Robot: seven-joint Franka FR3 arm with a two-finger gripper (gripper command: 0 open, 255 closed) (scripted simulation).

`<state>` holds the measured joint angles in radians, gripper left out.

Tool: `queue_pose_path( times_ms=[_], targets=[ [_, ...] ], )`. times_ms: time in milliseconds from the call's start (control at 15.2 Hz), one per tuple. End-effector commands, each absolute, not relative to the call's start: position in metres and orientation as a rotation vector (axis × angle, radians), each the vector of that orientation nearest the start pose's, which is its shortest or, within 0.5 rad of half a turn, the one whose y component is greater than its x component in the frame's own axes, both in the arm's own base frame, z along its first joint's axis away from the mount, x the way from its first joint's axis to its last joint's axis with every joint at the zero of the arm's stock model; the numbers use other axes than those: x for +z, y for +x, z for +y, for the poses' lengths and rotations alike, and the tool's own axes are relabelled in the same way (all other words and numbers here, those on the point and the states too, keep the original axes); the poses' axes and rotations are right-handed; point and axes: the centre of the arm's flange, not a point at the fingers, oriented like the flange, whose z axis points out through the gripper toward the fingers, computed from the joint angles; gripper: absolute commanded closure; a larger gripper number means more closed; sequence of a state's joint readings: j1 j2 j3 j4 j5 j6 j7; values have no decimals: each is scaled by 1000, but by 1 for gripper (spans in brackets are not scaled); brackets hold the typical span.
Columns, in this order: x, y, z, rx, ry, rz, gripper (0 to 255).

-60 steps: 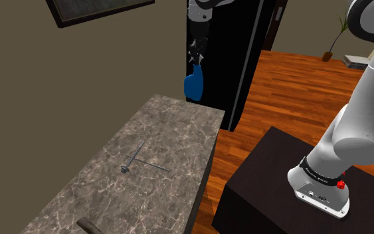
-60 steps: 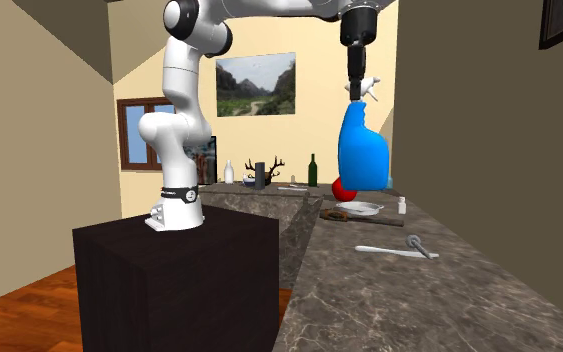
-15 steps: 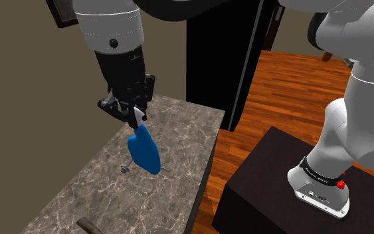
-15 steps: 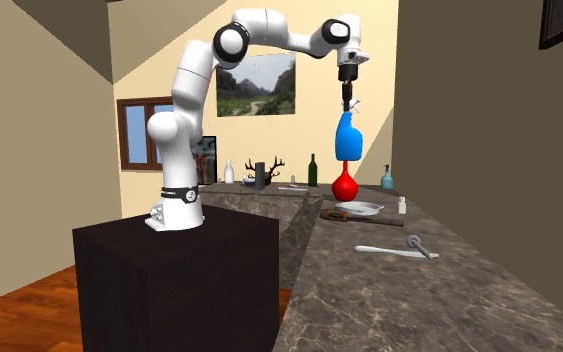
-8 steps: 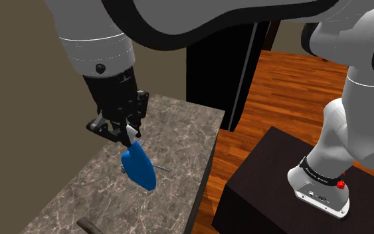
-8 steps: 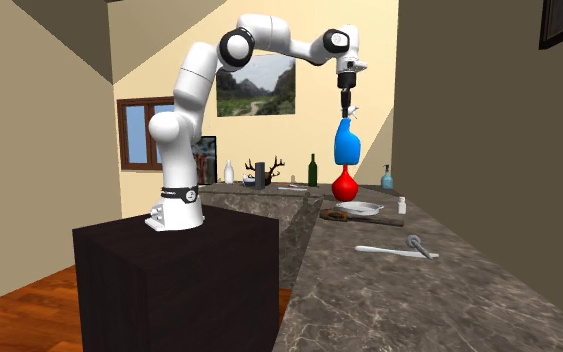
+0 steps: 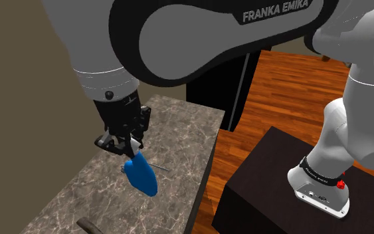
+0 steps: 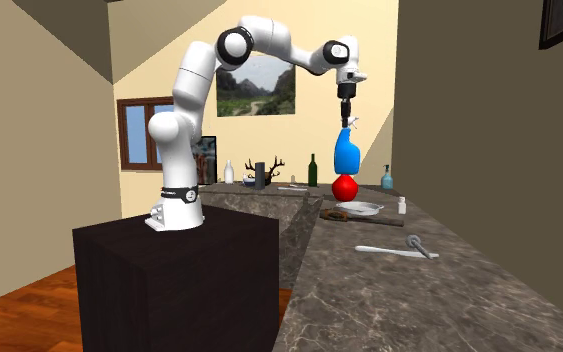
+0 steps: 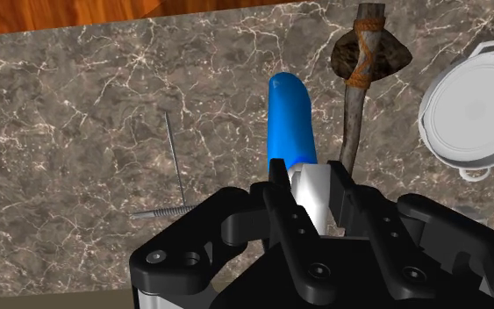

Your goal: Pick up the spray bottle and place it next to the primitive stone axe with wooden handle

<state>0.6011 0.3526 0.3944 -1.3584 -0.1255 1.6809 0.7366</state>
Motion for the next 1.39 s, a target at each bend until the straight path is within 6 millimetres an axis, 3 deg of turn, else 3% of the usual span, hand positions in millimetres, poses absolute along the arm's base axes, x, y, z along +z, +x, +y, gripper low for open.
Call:
queue_pose_path(
  times_ms=[0,1320],
  targets=[
    [522,402,522,13,-3114,-393,255],
    [416,402,522,13,-3114,-393,255]
  ],
)
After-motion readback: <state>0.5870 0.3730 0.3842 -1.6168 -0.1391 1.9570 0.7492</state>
